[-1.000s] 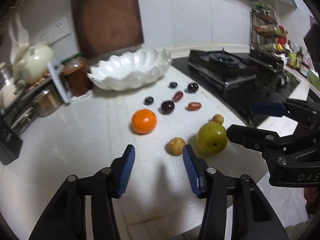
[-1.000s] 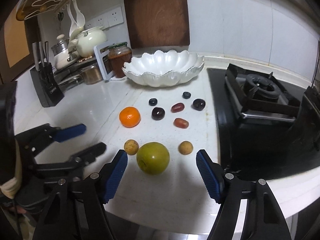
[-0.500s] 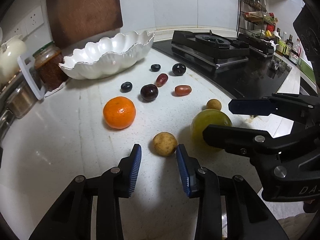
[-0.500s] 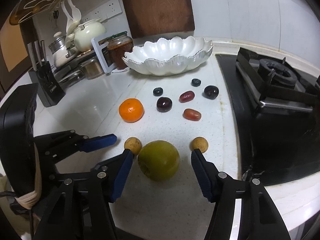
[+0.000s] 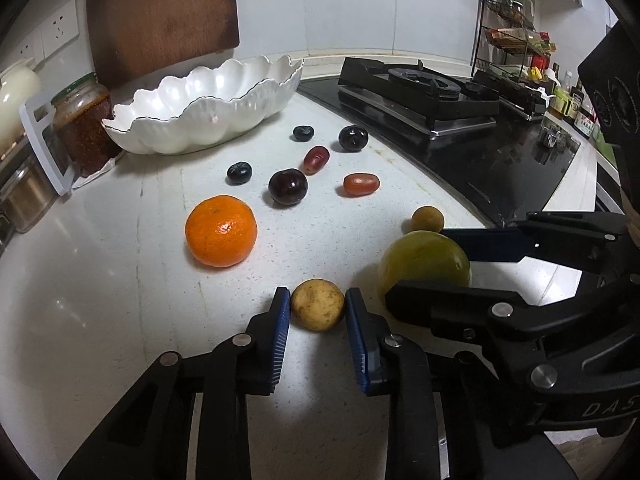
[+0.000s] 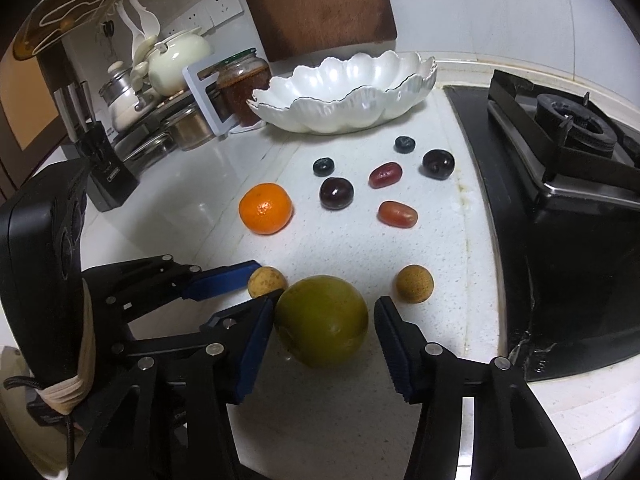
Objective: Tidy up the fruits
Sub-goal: 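Grasp the small brown fruit with the left tool while the right tool approaches the green fruit, then grasp the green round fruit with the right tool while the left tool holds its fruit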
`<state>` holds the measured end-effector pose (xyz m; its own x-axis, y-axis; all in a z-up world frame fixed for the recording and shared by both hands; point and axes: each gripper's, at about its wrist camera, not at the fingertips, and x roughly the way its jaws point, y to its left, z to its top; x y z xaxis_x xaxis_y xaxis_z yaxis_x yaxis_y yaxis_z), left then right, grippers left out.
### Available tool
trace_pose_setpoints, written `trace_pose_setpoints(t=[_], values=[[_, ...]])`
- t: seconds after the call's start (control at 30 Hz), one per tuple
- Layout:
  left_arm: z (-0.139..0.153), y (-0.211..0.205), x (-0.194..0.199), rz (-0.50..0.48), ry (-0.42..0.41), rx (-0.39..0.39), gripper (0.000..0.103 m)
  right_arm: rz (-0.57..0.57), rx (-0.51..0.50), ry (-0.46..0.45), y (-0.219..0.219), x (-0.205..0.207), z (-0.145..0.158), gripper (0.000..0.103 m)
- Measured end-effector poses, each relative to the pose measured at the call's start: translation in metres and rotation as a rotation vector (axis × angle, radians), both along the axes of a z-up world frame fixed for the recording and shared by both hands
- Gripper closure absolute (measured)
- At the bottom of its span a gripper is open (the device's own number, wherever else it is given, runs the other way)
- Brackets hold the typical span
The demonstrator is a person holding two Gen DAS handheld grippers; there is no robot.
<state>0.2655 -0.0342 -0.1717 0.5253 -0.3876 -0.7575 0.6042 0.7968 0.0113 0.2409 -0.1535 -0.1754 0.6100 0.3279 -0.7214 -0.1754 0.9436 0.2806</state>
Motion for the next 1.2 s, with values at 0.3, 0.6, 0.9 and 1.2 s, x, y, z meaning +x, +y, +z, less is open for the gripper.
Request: trace_pose_setpoints(t=[0.3,0.6,0.9,1.2], values=[[0.005,0.007,-0.001,0.048,0.002,-0.031,0.076,-0.003,0.015,0.003,-0.001,0.002,0.001,0.053],[0.027,0.025,-0.003,0.139,-0.004,-0.099,0.076,-0.021,-0.014,-0.029,-0.001,-0.001,0.015,0.054],[0.05,0.032,-0.001,0.202,-0.052,-0.147,0.076,-0.013,-0.038,-0.078,0.002,0.0,0.03,0.1],[0.041,0.037,-0.01,0.282,-0.028,-0.139,0.076,0.035,-0.06,-0.089,0.0,0.006,0.026,0.094]])
